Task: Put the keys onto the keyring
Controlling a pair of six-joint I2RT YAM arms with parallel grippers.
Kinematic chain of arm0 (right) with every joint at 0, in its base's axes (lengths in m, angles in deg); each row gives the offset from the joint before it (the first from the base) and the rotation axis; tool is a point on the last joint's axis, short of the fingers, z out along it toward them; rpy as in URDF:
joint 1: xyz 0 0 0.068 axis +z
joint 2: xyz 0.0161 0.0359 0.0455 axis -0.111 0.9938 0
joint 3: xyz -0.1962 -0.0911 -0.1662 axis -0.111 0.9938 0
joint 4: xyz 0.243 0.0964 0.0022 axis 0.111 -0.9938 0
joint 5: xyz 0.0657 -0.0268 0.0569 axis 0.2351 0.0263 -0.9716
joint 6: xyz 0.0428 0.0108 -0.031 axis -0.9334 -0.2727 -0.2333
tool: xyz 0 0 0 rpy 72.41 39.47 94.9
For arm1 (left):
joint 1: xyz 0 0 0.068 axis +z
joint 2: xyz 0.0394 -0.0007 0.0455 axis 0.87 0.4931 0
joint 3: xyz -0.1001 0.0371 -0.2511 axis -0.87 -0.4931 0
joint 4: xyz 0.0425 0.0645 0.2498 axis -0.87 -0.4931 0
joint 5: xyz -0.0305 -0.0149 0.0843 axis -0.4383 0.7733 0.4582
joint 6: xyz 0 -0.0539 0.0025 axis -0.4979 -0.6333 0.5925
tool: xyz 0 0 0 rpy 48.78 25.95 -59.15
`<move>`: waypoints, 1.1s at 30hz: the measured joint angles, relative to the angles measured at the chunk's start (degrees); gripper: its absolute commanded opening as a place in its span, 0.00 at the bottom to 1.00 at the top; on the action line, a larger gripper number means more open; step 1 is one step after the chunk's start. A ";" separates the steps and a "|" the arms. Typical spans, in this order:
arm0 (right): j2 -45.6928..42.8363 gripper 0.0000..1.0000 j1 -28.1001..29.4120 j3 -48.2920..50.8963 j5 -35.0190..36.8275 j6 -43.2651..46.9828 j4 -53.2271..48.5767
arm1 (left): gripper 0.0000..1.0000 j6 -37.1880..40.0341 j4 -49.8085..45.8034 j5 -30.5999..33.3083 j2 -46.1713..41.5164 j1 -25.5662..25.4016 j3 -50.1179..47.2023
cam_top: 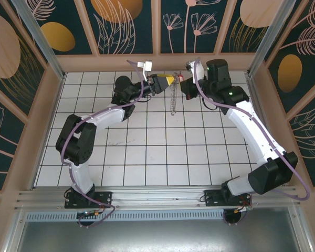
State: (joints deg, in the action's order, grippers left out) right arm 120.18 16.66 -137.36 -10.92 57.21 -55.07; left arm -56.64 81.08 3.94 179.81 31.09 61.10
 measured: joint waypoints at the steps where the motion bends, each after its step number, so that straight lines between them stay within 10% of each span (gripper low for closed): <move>1: 0.00 0.00 -0.11 -0.02 0.00 0.00 0.00 | 0.64 0.11 -0.11 0.31 -0.09 0.02 -0.26; 6: 0.00 0.00 -1.14 -0.02 0.02 0.02 -0.02 | 0.98 1.03 -0.79 1.97 -1.68 0.63 -2.29; 33: 18.29 0.00 -4.07 -6.60 -1.42 2.25 0.22 | 0.99 13.62 -16.28 15.19 -16.65 5.09 -11.63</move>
State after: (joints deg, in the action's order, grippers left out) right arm 138.47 12.59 -143.96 -12.34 59.46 -54.85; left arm -43.02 64.80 19.14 163.15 36.18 49.47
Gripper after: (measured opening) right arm 0.050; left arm 0.987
